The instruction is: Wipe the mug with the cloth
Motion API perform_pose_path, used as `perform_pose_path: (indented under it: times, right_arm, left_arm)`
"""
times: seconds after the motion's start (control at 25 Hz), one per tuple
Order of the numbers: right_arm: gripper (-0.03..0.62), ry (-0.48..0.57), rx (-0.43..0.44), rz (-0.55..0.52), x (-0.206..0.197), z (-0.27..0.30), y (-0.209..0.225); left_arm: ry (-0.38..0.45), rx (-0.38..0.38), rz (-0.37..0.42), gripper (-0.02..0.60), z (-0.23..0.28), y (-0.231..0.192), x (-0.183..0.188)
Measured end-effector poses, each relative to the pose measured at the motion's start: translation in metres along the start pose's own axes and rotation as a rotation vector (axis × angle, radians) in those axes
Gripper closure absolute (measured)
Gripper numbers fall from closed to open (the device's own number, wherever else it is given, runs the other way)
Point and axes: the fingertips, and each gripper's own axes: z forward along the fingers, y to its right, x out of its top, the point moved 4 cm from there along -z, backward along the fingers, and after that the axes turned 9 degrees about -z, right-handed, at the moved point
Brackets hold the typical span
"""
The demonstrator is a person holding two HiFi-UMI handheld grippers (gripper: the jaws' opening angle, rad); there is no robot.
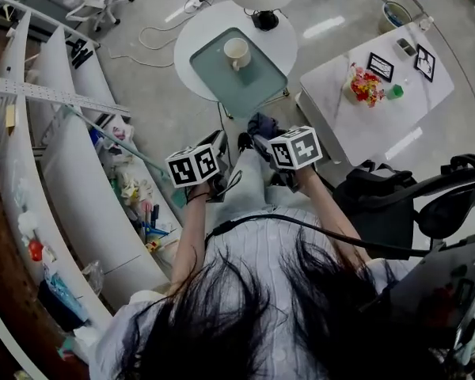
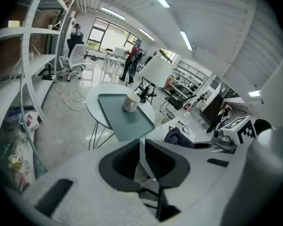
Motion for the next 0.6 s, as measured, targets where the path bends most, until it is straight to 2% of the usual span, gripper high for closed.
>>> perform_pose_path:
  times: [0.32,0.6]
  right_arm:
    - [0.500,-0.003,0.023,-0.007,-0.009,0.008,-0.024]
    - [0.500,-0.030,0.009,0.021,-0.019,0.022,-0.042]
  left_arm:
    - [0.005,0.058,-0.011,0.532,-0.042,-0.025,-0.024]
    - [-0.002,0.040,0.042,0.532,-0.059,-0.037,-0.024]
